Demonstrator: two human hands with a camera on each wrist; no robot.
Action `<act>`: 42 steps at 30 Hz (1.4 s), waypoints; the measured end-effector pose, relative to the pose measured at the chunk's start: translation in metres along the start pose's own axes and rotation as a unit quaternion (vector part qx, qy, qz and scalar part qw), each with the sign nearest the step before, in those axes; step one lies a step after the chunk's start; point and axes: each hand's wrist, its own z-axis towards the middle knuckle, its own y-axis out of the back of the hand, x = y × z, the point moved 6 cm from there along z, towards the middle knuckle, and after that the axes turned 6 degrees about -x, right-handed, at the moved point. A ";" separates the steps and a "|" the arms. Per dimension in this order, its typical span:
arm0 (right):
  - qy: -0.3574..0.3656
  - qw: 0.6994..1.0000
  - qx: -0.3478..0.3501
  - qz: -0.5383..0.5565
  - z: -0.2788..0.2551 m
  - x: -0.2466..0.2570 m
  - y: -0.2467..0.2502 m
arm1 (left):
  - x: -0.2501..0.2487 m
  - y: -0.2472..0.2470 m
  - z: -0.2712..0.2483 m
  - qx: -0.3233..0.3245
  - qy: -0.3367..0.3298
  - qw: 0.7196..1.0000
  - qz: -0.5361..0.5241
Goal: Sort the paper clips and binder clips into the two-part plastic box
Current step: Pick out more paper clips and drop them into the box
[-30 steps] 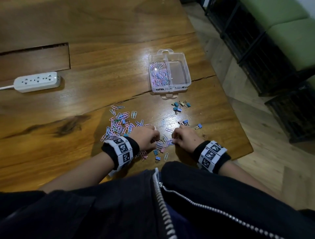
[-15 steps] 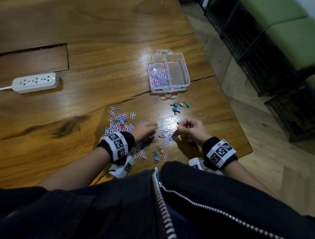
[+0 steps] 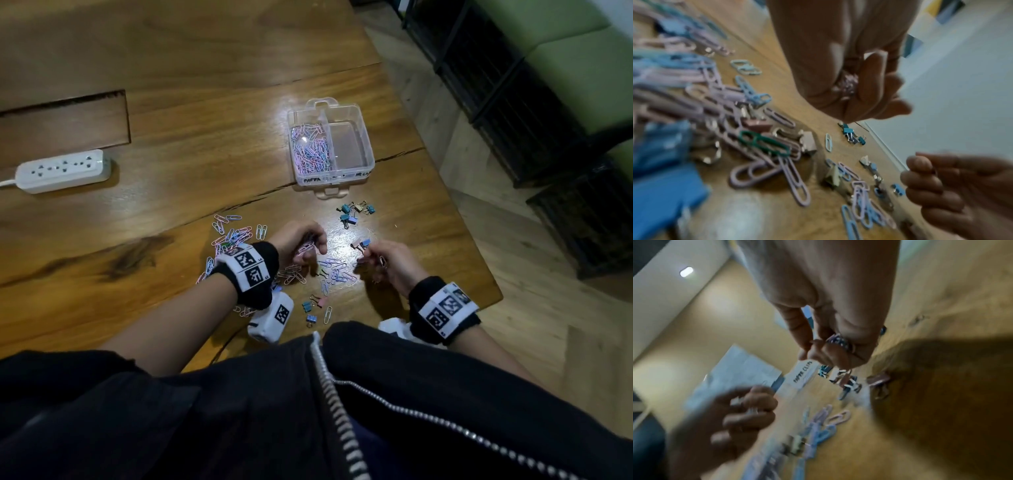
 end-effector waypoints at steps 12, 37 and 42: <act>0.225 0.835 -0.039 -0.501 -0.001 0.000 -0.015 | 0.005 -0.019 0.002 -0.061 -0.125 0.732 0.668; 0.034 0.993 0.110 -0.025 -0.008 0.012 -0.011 | -0.003 -0.002 -0.009 0.046 -0.017 0.991 -0.122; -0.045 0.985 0.122 0.115 -0.012 0.004 -0.014 | 0.004 0.004 -0.003 0.000 0.041 0.996 -0.077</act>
